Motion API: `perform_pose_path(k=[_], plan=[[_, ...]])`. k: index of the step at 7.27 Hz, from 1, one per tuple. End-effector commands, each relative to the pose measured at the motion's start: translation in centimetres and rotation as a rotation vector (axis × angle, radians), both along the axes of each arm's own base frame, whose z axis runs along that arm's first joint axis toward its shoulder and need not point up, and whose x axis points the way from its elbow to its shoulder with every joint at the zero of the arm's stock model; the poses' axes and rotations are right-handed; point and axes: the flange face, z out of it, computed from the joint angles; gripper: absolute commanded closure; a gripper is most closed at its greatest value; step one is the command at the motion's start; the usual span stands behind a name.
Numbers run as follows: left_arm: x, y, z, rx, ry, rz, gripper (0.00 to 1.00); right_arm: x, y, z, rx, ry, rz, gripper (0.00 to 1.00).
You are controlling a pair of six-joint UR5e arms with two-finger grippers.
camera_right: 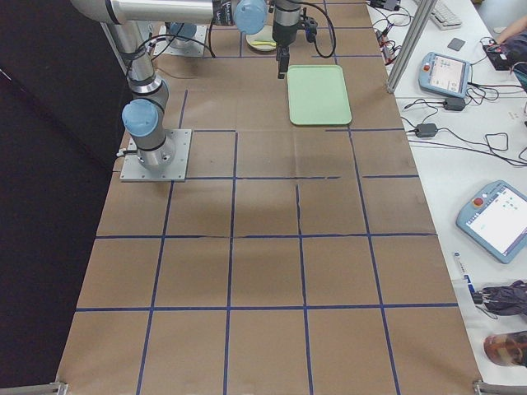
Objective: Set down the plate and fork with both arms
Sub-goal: 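Lower the left gripper and grasp the white plate's rim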
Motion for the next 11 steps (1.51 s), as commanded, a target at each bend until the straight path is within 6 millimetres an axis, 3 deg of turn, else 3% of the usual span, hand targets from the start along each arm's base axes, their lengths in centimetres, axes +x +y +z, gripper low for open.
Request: perform_pose_path(k=[1, 3, 5, 7, 9, 11], plan=[[2.9, 1.6, -5.0, 0.02, 0.025, 0.028, 0.0, 0.0, 0.0, 0.0, 0.001, 0.0, 0.0, 0.0], [3.9, 2.1, -7.0, -0.083, -0.008, 0.006, 0.0, 0.0, 0.0, 0.0, 0.002, 0.001, 0.0, 0.0], [3.5, 1.8, -8.7, -0.077, 0.056, 0.029, 0.08, 0.0, 0.0, 0.0, 0.004, 0.001, 0.0, 0.0], [3.5, 1.8, -9.0, -0.069, 0.062, 0.033, 0.21, 0.0, 0.0, 0.0, 0.004, 0.001, 0.0, 0.0], [3.4, 2.0, -9.1, -0.06, 0.067, 0.034, 0.54, 0.0, 0.0, 0.0, 0.004, 0.001, 0.0, 0.0], [3.7, 2.1, -9.2, -0.07, 0.095, 0.056, 0.7, 0.0, 0.0, 0.0, 0.004, 0.001, 0.0, 0.0]])
